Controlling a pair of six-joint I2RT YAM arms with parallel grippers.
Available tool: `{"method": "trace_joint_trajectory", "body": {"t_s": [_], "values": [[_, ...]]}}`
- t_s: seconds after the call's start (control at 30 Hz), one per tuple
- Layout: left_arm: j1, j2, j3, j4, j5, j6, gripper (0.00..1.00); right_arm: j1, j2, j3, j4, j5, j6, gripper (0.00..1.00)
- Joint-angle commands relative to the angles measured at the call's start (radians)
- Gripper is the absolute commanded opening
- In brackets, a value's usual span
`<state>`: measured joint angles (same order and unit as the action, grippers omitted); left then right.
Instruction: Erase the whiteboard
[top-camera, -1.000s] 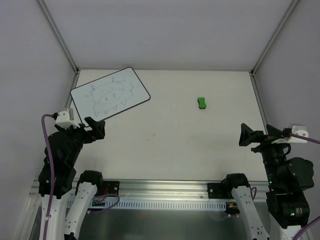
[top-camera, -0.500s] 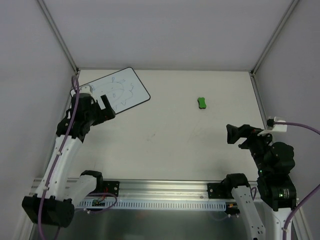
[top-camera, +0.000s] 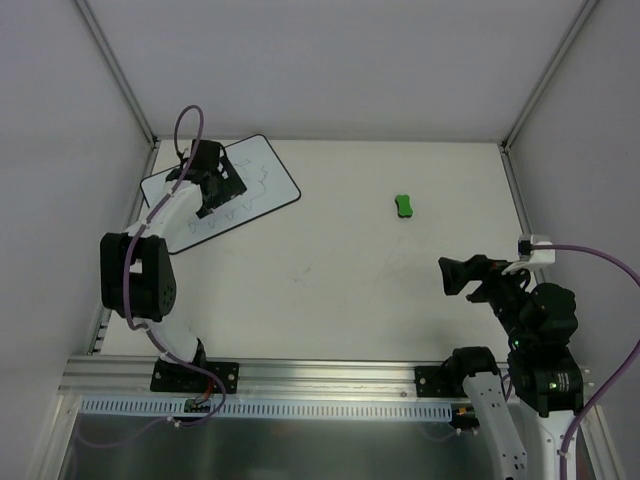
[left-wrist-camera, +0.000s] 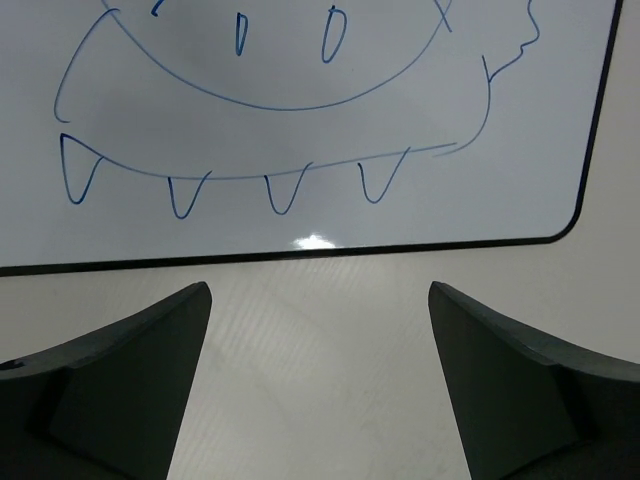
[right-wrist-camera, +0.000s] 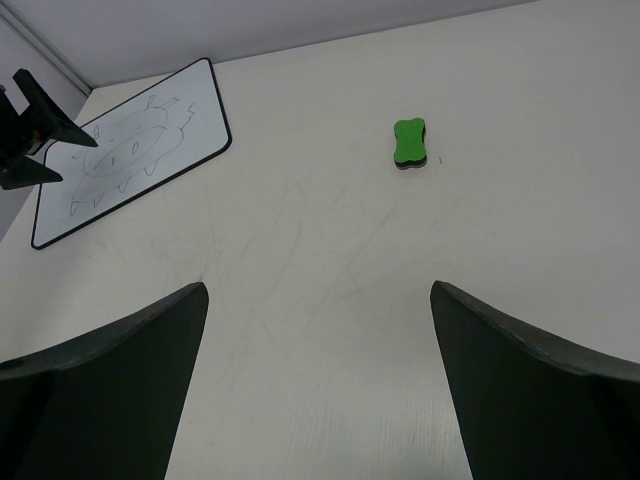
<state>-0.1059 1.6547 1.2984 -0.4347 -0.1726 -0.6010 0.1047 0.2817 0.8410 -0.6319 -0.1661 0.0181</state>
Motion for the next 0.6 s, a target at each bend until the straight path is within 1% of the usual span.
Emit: {"method": "trace_joint_trajectory", "body": {"t_s": [0.0,0.13,0.33,0.43,0.5,0.53,0.57], "values": [[-0.008,0.08,0.067,0.017,-0.042,-0.063,0.91,0.004,-0.029,-0.013,0.041,-0.018,-0.007,0.99],[-0.014,0.189,0.101,0.021,-0.041,-0.077,0.88,0.007,-0.039,-0.023,0.04,-0.018,-0.009,0.99],[-0.028,0.267,0.134,0.027,-0.038,-0.092,0.81,0.007,-0.036,-0.031,0.041,-0.032,-0.01,0.99],[-0.041,0.306,0.14,0.028,-0.041,-0.086,0.8,0.009,-0.036,-0.039,0.043,-0.032,-0.009,0.99],[-0.048,0.336,0.142,0.03,-0.044,-0.089,0.78,0.01,-0.036,-0.037,0.041,-0.032,-0.009,0.99],[-0.048,0.356,0.144,0.031,-0.042,-0.091,0.77,0.012,-0.038,-0.037,0.041,-0.036,-0.009,0.99],[-0.048,0.364,0.142,0.03,-0.036,-0.094,0.72,0.012,-0.039,-0.037,0.041,-0.036,-0.009,0.99]]}}
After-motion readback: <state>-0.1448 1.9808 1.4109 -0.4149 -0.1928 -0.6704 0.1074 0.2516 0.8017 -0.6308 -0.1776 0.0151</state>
